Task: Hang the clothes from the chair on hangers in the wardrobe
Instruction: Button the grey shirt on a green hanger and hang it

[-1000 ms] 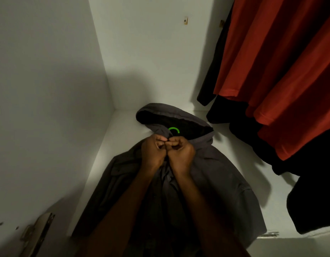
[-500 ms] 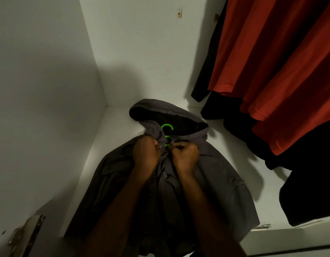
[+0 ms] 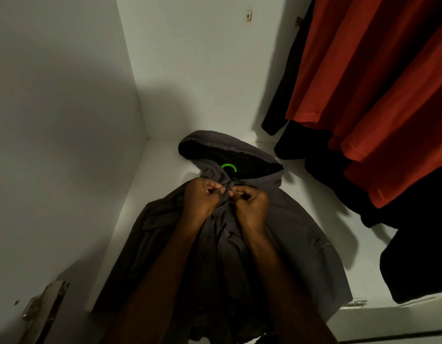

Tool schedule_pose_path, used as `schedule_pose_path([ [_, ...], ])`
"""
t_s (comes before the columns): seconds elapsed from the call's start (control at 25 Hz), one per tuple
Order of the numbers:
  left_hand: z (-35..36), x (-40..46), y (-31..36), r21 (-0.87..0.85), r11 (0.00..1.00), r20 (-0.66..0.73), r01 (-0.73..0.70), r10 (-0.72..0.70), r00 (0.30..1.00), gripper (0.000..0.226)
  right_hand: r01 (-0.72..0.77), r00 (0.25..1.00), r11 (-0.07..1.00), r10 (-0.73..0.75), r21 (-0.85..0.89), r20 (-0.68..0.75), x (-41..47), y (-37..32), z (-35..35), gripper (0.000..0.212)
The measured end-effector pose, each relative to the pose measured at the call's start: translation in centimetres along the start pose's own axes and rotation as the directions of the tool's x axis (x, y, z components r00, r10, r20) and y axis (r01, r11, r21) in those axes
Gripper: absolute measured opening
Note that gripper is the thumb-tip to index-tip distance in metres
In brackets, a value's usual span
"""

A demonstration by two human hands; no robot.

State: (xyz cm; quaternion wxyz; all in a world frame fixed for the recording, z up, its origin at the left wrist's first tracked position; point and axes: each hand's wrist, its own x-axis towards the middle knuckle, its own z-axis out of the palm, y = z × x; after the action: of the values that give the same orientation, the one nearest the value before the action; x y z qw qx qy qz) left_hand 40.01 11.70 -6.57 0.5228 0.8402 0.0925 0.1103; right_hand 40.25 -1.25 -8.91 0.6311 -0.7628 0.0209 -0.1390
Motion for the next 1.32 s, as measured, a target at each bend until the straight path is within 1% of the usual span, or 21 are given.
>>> schedule_pose_path([
  [0.24,-0.1,-0.2,-0.1,-0.081,0.996,0.007,-0.029,0.03,1.0,0.005,-0.04,0.999,0.997,0.04,0.063,-0.012,0.4,0.4,0.0,0.014],
  [0.36,0.2,-0.1,-0.4,-0.037,0.998,-0.03,-0.052,0.051,0.998,0.008,-0.078,0.997,0.991,0.077,0.106,0.012,0.4,0.4,0.0,0.019],
  [0.44,0.6,-0.3,-0.4,0.014,0.997,-0.06,-0.079,0.08,0.995,0.004,-0.1,0.994,0.988,0.094,0.119,0.055,0.5,0.2,0.2,0.023],
  [0.48,0.7,-0.3,-0.3,0.043,0.996,-0.068,-0.084,0.087,0.994,0.003,-0.095,0.995,0.99,0.09,0.103,0.052,0.5,0.1,0.3,0.023],
  [0.56,1.1,-0.4,-0.3,0.063,0.996,-0.079,-0.064,0.069,0.994,0.003,-0.082,0.996,0.995,0.083,0.06,-0.012,0.4,0.0,0.7,0.019],
  [0.64,1.3,-0.5,-0.1,0.054,0.998,-0.083,-0.043,0.048,0.995,0.004,-0.116,0.99,0.99,0.121,0.075,-0.067,0.3,0.0,0.8,0.018],
  [0.72,1.1,-0.4,0.2,0.046,0.999,-0.093,-0.022,0.027,0.995,0.003,-0.133,0.988,0.987,0.14,0.091,-0.067,0.4,0.2,1.0,0.018],
  [0.96,1.0,-0.3,-0.6,0.001,0.999,-0.091,-0.042,0.042,0.995,0.006,-0.082,0.996,0.994,0.083,0.065,-0.02,0.3,0.2,0.9,0.015],
  [1.08,1.3,-0.3,-0.7,0.039,0.997,-0.08,-0.071,0.074,0.994,0.006,-0.067,0.998,0.998,0.067,0.014,-0.014,0.3,0.3,1.0,0.013],
  [1.32,1.3,0.0,-1.2,-0.017,0.999,-0.076,-0.051,0.05,0.996,0.006,-0.049,0.999,0.999,0.049,0.007,0.008,0.5,0.1,0.9,0.013],
])
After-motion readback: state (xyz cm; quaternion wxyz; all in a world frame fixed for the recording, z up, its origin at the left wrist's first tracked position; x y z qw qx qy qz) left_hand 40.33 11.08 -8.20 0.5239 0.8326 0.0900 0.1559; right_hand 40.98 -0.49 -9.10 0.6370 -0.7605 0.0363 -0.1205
